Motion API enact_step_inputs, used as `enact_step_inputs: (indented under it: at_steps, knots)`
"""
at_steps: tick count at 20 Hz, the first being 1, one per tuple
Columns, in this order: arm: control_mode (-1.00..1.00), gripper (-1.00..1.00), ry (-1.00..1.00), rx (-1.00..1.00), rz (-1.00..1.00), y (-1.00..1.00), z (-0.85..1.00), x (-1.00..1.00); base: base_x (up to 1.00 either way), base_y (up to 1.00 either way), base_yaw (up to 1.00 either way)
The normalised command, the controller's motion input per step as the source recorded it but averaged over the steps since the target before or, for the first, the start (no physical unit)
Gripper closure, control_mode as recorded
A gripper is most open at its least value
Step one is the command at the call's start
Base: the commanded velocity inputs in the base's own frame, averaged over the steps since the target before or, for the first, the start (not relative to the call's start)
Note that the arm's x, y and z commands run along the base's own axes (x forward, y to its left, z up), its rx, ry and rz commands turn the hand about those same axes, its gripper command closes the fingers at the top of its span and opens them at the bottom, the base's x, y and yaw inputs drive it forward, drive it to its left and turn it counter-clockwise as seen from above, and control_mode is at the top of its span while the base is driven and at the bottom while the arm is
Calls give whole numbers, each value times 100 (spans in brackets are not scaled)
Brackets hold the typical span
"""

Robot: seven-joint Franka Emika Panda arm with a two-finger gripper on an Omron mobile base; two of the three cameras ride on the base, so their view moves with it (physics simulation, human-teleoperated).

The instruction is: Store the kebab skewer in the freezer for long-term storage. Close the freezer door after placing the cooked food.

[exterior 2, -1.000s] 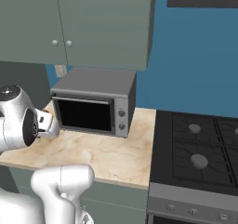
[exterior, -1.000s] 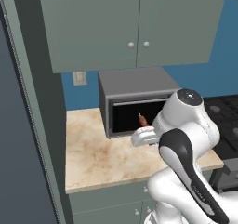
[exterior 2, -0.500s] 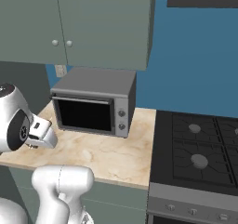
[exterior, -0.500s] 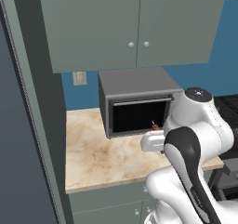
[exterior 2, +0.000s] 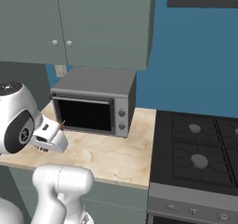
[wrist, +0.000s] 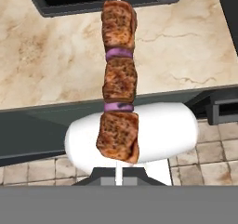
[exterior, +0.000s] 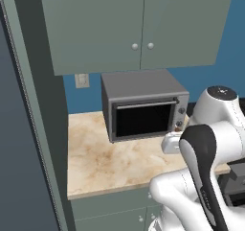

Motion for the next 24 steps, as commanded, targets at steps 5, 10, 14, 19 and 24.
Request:
enact_step_inputs:
  at_steps: [5, 10, 14, 19, 24]
  knots:
    - [-100, 100, 3, 0, 0, -18, 4, 0, 0, 0, 0]
    - [-100, 100, 0, 0, 0, 0, 0, 0, 0, 0, 0]
    - [-100, 100, 0, 0, 0, 0, 0, 0, 0, 0, 0]
    - [-100, 100, 0, 0, 0, 0, 0, -2, 0, 0, 0]
    - [100, 100, 0, 0, 0, 0, 0, -14, -36, 0, 0]
